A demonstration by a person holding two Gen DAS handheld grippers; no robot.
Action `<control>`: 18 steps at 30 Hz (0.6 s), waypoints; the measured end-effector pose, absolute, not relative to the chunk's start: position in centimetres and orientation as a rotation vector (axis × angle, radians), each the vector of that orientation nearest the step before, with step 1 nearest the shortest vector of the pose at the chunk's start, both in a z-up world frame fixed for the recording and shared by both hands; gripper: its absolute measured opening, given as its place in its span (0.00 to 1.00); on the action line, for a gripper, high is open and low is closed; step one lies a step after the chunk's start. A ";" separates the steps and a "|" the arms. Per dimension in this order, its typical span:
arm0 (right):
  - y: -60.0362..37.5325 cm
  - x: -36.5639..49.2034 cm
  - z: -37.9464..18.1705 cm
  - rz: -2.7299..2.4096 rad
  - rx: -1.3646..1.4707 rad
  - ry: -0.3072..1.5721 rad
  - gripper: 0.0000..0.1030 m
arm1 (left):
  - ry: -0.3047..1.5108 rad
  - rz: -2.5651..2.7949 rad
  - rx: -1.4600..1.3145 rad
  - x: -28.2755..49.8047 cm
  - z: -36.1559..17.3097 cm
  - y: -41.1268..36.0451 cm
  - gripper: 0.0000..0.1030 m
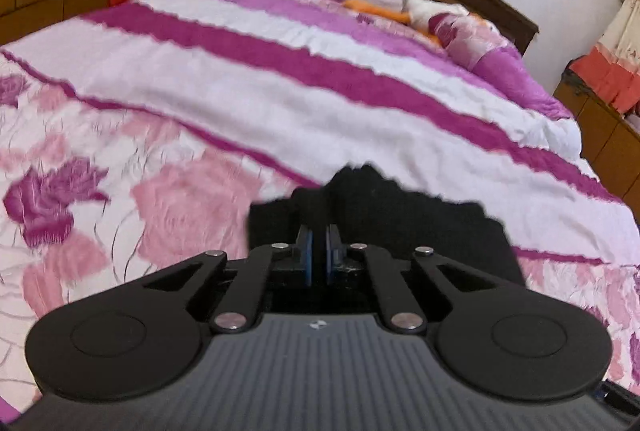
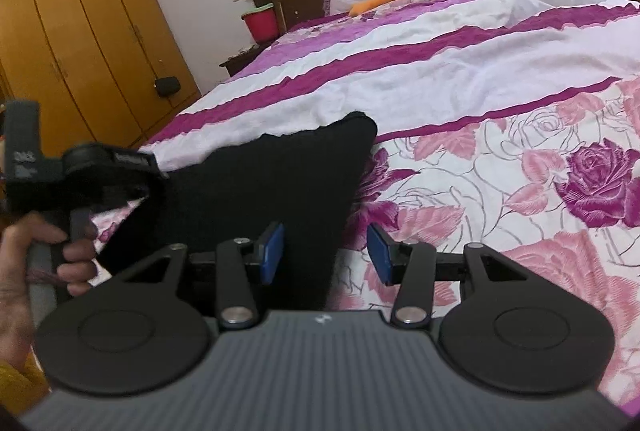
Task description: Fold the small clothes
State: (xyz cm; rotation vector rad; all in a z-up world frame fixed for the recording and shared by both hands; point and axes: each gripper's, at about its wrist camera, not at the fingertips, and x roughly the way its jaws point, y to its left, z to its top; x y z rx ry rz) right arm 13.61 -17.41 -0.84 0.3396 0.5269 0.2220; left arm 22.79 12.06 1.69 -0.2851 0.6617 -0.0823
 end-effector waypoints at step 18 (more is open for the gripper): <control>-15.8 13.3 -0.9 0.259 0.305 0.544 0.50 | 0.705 -0.261 -0.322 16.9 0.4 10.9 0.21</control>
